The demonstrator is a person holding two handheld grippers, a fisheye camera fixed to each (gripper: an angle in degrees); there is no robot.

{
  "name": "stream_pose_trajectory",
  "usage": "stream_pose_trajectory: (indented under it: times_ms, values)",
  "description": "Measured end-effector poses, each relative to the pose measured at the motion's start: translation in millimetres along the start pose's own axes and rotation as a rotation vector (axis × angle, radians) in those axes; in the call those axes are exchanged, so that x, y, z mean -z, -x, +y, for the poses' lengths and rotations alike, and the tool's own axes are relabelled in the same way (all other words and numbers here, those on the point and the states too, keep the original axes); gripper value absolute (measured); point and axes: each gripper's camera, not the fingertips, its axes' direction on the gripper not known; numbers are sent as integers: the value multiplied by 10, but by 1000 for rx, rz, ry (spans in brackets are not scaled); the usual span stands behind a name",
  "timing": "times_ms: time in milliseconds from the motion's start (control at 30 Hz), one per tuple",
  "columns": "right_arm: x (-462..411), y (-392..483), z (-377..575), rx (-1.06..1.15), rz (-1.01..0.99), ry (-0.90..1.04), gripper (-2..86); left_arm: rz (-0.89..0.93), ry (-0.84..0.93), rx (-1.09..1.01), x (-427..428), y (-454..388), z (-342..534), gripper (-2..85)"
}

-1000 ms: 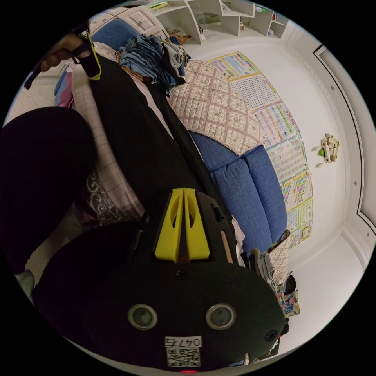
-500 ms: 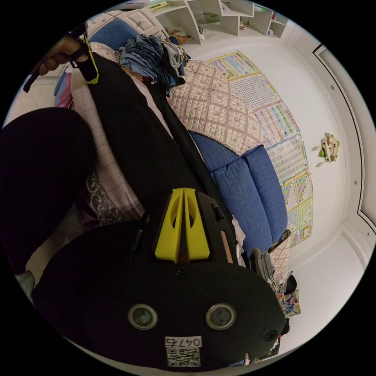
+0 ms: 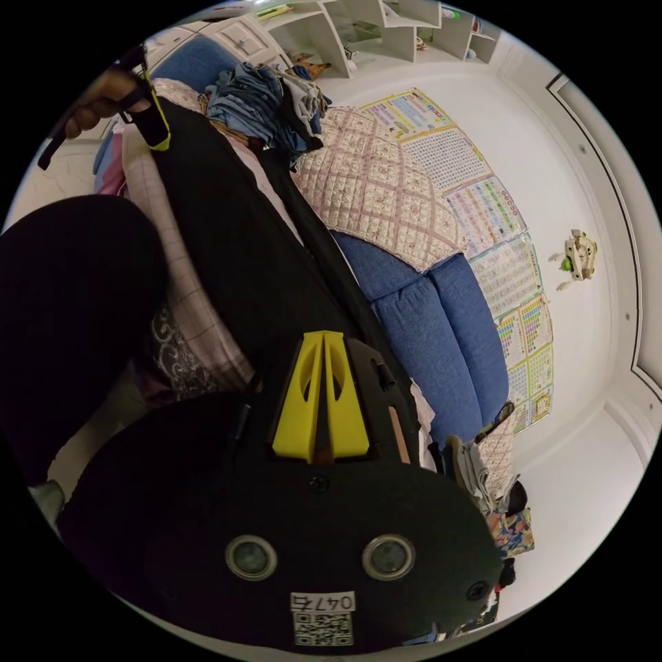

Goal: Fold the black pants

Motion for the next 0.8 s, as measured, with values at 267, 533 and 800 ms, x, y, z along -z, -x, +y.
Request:
stream_pose_trajectory:
  times_ms: [267, 533, 800]
  values:
    - [-462, -344, 1241, -369, -233, 4, -6, -77, -53, 44, 375, 161, -124, -10]
    - [-1366, -904, 3238, -757, -187, 287, -6, -233, -88, 155, 530, 594, -251, -10]
    - [-1850, -659, 4554, -897, -205, 413, -6, -337, -35, 213, 385, 979, -450, -10]
